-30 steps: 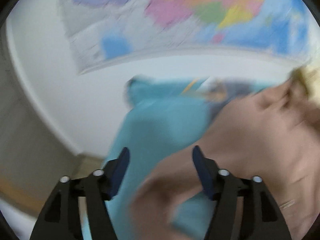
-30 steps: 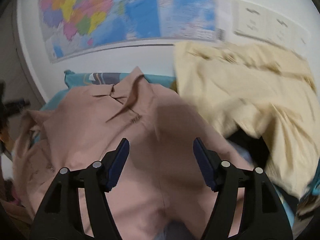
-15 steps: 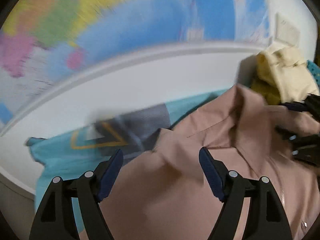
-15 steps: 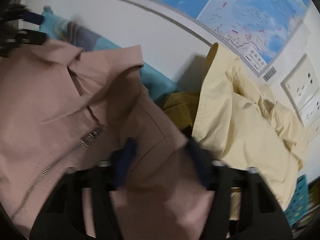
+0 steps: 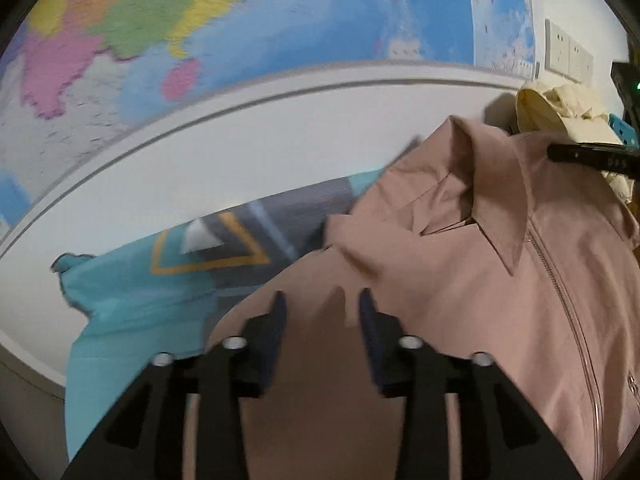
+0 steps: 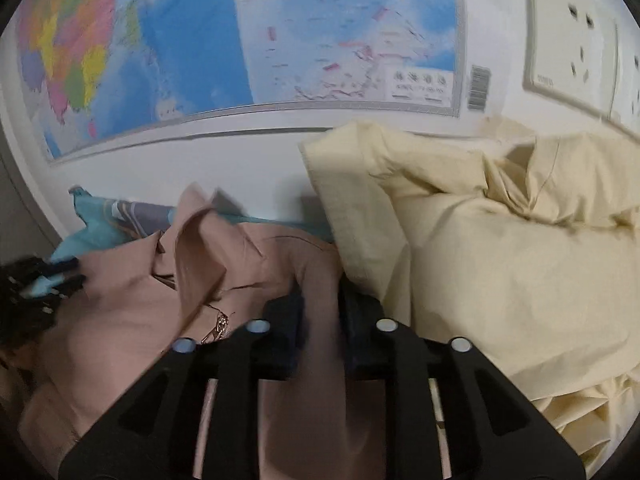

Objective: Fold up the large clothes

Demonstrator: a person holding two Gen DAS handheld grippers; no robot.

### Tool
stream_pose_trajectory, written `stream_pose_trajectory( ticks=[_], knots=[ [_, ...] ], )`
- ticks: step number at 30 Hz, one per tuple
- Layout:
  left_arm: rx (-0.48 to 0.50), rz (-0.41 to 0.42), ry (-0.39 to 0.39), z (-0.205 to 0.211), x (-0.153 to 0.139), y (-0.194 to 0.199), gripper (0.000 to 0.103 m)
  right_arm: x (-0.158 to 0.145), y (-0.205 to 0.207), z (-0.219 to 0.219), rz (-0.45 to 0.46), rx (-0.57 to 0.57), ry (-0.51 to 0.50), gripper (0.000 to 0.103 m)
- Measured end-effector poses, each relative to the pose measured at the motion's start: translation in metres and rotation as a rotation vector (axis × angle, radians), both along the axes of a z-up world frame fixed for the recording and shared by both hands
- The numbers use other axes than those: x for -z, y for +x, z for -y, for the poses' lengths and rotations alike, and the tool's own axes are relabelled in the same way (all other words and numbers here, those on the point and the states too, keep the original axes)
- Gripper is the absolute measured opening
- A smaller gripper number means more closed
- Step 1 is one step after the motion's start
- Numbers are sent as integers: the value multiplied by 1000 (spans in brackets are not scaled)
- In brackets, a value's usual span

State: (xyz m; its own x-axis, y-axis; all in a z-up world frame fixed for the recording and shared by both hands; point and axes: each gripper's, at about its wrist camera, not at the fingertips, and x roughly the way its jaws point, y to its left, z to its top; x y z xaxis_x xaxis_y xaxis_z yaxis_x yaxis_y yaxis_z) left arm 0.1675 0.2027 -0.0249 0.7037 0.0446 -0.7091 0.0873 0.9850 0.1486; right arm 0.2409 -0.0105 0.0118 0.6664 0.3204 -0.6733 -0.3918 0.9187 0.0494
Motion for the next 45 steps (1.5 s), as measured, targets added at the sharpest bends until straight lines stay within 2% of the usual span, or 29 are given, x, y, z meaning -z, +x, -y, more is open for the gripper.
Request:
stream_pose_trajectory(
  ticks=[2, 4, 7, 9, 12, 15, 17, 19, 20, 21, 23, 25, 26, 28, 29, 30, 31, 33, 36, 39, 41, 44, 45],
  knots=[
    [-8, 10, 28, -9, -5, -11, 54, -9, -13, -1, 29, -9, -11, 41],
    [-12, 20, 69, -23, -6, -22, 73, -17, -29, 5, 58, -20, -5, 51],
    [-17, -18, 39, -47, -7, -33, 77, -27, -68, 19, 92, -57, -2, 69],
    [-29, -69, -1, -66, -4, -38, 83, -25, -90, 26, 77, -91, 1, 69],
    [-39, -125, -78, -81, 6, -46, 83, -12, -116, 35, 7, -139, 13, 69],
    [-38, -160, -126, -88, 17, -47, 83, -1, -133, 18, -11, -184, -19, 69],
    [-22, -154, -99, -81, 25, -46, 71, -2, -135, 2, 2, -218, -21, 69],
    [-1, -179, -90, -78, 33, -43, 42, -3, -134, -16, 3, -257, -21, 68],
    [-5, -200, -95, -78, 38, -40, 31, -3, -131, -23, 2, -268, -19, 68],
    [-33, -210, -81, -79, 41, -37, 1, 0, -129, -31, -12, -281, -16, 68],
    [-109, -205, -46, -84, 43, -31, 0, 2, -126, -37, -24, -294, -2, 68],
    [-224, -151, 14, -96, 36, -26, 0, 4, -129, -36, -46, -300, 21, 66],
    [-278, -125, 20, -105, 31, -26, 0, 3, -133, -30, -47, -293, 41, 66],
    [-343, -122, -19, -119, 23, -32, 3, 1, -141, -14, -58, -283, 78, 66],
    [-320, -123, -53, -120, 19, -38, 6, 1, -150, -4, -65, -279, 93, 66],
    [-270, -102, -89, -117, 13, -50, 20, 3, -160, 7, -76, -276, 95, 67],
    [-224, -72, -93, -109, 8, -65, 43, 6, -169, 15, -86, -274, 94, 67],
    [-124, -5, -37, -85, 1, -105, 65, 15, -192, 37, -114, -256, 92, 71],
    [-5, 20, -82, -59, 0, -153, 66, 33, -223, 63, -175, -224, 107, 71],
    [83, -17, -226, -43, 6, -196, 70, 53, -248, 83, -242, -207, 164, 71],
    [142, -36, -271, -32, 9, -218, 74, 65, -263, 91, -282, -195, 188, 71],
    [236, -55, -333, -13, 12, -247, 86, 71, -277, 95, -295, -207, 242, 71],
    [254, -66, -332, -11, 14, -252, 93, 70, -279, 95, -285, -206, 242, 70]
  ],
)
